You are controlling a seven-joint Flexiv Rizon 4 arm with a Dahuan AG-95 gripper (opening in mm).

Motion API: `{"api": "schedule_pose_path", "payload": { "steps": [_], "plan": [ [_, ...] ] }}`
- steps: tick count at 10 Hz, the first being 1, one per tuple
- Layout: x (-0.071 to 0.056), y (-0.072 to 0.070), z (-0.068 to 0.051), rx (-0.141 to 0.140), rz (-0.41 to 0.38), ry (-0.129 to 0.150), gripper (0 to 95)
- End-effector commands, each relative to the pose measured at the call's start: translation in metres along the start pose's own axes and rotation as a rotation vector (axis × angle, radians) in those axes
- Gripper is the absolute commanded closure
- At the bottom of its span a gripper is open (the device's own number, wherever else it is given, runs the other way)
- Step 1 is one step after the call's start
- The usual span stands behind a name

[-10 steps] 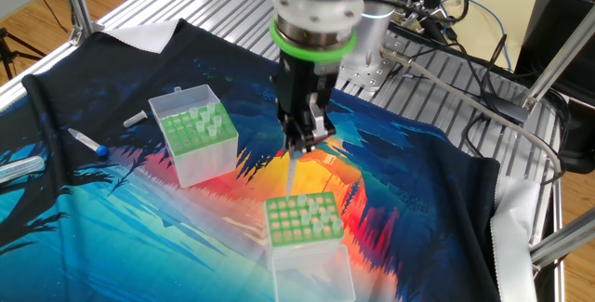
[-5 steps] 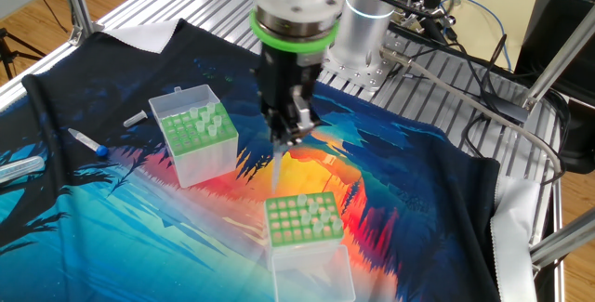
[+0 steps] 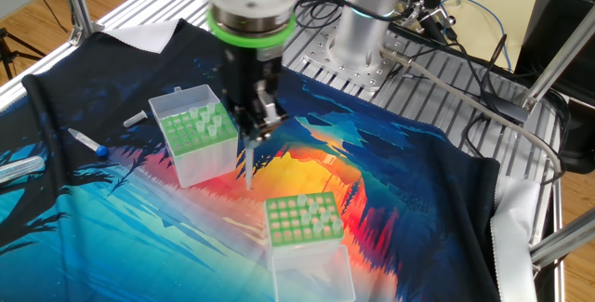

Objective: Transfer all large pipette tips from one holder to another

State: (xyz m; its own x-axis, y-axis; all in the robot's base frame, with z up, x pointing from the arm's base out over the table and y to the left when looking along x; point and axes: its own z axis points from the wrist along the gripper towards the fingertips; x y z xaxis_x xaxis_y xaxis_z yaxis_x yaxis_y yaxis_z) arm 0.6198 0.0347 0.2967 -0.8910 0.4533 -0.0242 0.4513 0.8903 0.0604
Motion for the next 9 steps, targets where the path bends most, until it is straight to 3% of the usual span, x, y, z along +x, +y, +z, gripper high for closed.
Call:
{"api": "schedule_pose_path", "payload": {
  "steps": [1,4,9],
  "plan": [
    [-0.0065,-0.0078,0.0037,-0.005,-0.019,-0.003,95.0],
    [-0.0080,-0.0083,0.0048,-0.004,-0.018,-0.001,95.0],
    [-0.0075,-0.0081,0.0054,-0.005,-0.015,0.026,95.0]
  ]
}}
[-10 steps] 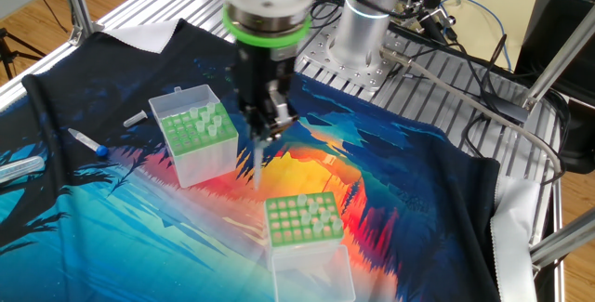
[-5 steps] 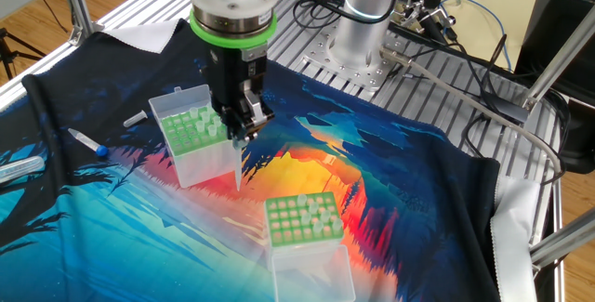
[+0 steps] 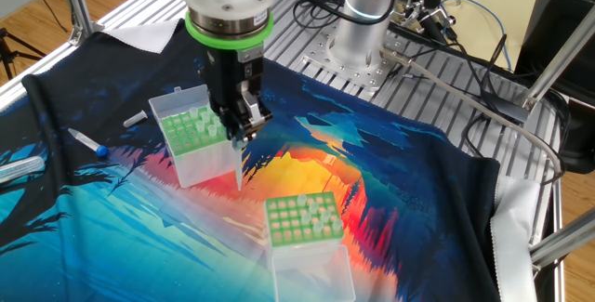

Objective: Transfer all large pipette tips from one holder to another

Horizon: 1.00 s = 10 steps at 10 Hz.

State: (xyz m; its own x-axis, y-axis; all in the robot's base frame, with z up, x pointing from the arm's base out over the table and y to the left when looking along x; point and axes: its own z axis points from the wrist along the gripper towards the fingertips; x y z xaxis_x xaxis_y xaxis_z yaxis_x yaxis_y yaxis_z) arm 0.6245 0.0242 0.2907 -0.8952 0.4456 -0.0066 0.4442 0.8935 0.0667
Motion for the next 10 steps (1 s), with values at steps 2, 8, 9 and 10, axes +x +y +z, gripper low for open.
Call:
{"api": "schedule_pose_path", "payload": {
  "steps": [2,8,9,10],
  "plan": [
    [0.0013,-0.0005,-0.0003,0.026,0.007,0.005,95.0],
    [0.0013,-0.0005,-0.0003,0.054,0.111,0.000,95.0],
    [0.0013,-0.0005,-0.0003,0.065,0.120,-0.008,95.0],
    [0.0013,-0.0005,-0.0003,0.067,0.121,-0.009,95.0]
  ]
}}
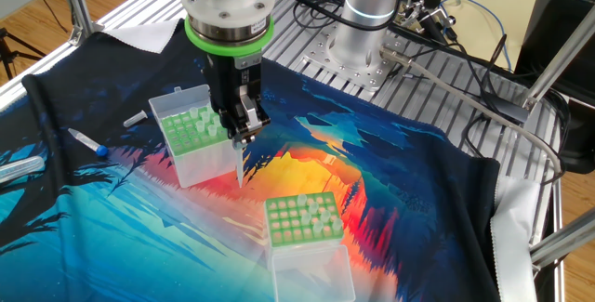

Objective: Transfer all large pipette tips from one holder to another

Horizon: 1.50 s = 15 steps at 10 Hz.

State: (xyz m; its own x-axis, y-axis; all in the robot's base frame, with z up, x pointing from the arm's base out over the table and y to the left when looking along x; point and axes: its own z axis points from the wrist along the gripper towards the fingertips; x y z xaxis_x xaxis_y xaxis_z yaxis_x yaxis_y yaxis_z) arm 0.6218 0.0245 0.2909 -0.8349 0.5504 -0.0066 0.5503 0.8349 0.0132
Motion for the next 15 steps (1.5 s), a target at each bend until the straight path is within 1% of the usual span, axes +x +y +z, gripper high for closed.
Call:
{"api": "schedule_pose_path", "payload": {
  "steps": [1,3,6,7,9,11,12,13,14,15],
  "plan": [
    [-0.001,0.001,0.000,0.014,0.000,-0.008,95.0],
    [-0.001,0.001,0.000,0.026,0.003,-0.028,95.0],
    [-0.001,0.001,0.000,0.023,0.012,-0.027,95.0],
    [-0.001,0.001,0.000,0.020,0.002,-0.015,95.0],
    [0.000,0.000,-0.001,0.021,-0.011,-0.014,95.0],
    [0.004,-0.010,-0.013,0.031,-0.044,-0.002,95.0],
    [0.005,-0.015,-0.016,0.031,-0.053,0.000,95.0],
    [0.007,-0.026,-0.020,0.030,-0.071,0.007,95.0],
    [0.010,-0.033,-0.022,0.028,-0.084,0.010,95.0],
    [0.013,-0.045,-0.023,0.024,-0.106,0.013,95.0]
  ]
}}
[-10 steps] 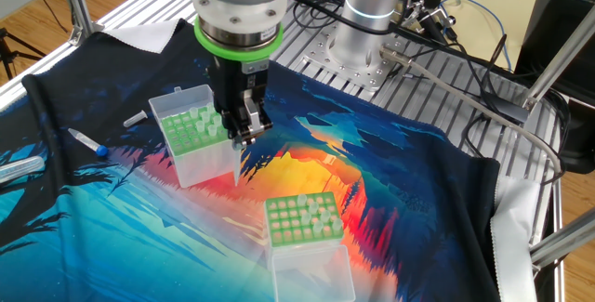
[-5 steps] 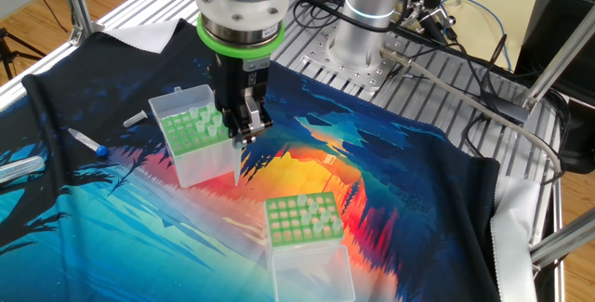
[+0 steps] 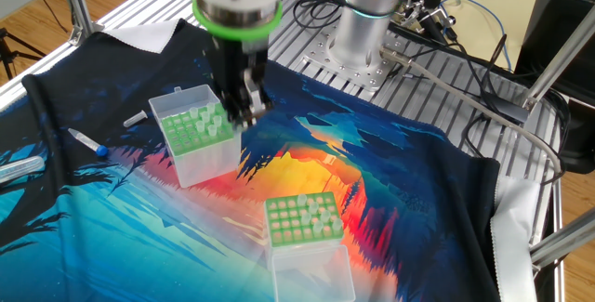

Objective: Transfer all large pipette tips from one holder to another

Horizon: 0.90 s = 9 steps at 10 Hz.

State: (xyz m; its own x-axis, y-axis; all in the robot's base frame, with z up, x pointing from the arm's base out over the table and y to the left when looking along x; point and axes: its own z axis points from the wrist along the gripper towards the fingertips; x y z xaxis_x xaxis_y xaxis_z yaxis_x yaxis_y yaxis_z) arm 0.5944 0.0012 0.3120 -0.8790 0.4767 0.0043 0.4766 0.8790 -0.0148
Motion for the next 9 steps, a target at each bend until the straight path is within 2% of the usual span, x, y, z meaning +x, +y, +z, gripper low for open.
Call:
{"api": "schedule_pose_path", "payload": {
  "steps": [1,7,9],
  "plan": [
    [0.007,-0.017,-0.001,-0.004,-0.036,0.001,95.0],
    [0.017,-0.065,0.009,-0.024,-0.133,-0.009,95.0],
    [0.020,-0.075,0.015,-0.035,-0.144,-0.016,95.0]
  ]
}}
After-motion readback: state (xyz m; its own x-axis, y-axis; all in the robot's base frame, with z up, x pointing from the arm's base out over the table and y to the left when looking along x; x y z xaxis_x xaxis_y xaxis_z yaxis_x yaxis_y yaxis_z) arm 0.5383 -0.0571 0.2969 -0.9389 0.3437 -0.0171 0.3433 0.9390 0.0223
